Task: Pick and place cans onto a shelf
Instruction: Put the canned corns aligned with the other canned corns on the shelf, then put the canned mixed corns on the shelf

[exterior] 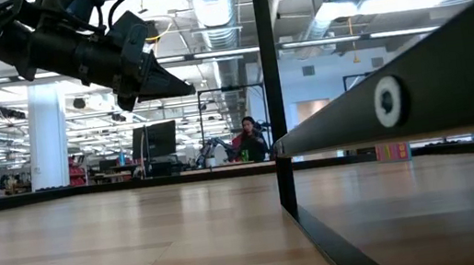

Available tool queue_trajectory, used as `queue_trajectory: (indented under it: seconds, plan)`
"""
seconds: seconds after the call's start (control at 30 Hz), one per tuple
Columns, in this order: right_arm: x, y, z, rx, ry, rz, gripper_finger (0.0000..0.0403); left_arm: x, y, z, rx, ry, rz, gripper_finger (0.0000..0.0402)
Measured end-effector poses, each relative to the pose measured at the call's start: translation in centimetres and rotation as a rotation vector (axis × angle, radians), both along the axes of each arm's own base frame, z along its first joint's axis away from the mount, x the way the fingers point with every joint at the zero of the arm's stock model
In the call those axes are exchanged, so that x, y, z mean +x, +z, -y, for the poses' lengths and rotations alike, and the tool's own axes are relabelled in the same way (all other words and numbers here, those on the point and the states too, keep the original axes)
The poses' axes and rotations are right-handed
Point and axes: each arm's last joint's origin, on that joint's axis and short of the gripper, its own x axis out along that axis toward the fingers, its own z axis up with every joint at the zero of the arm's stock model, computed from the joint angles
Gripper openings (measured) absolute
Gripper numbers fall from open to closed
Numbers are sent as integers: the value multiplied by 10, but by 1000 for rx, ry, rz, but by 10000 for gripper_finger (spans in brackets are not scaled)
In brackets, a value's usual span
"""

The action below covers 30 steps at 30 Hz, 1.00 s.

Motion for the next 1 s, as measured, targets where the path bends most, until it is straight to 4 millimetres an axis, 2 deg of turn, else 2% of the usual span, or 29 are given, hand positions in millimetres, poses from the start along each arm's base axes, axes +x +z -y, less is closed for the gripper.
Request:
queue_trajectory:
  seconds: [0.33, 0.5, 0.6, 0.8, 1.0]
  plan:
    - [4, -6, -10, 91, 4, 42, 4, 0, 0, 0, 0, 0, 0, 4]
    - [7, -1, -12, 151, 5, 134, 6, 0, 0, 0, 0, 0, 0, 4]
    - [7, 8, -8, 113, 6, 215, 6, 0, 0, 0, 0, -1, -1, 4]
    - [16, 21, 19, -89, 20, 449, 5, 0, 0, 1, -9, -30, 1, 4]
    - [23, 1, 72, -291, 10, 621, 4, 1, 0, 2, -7, -64, 3, 4]
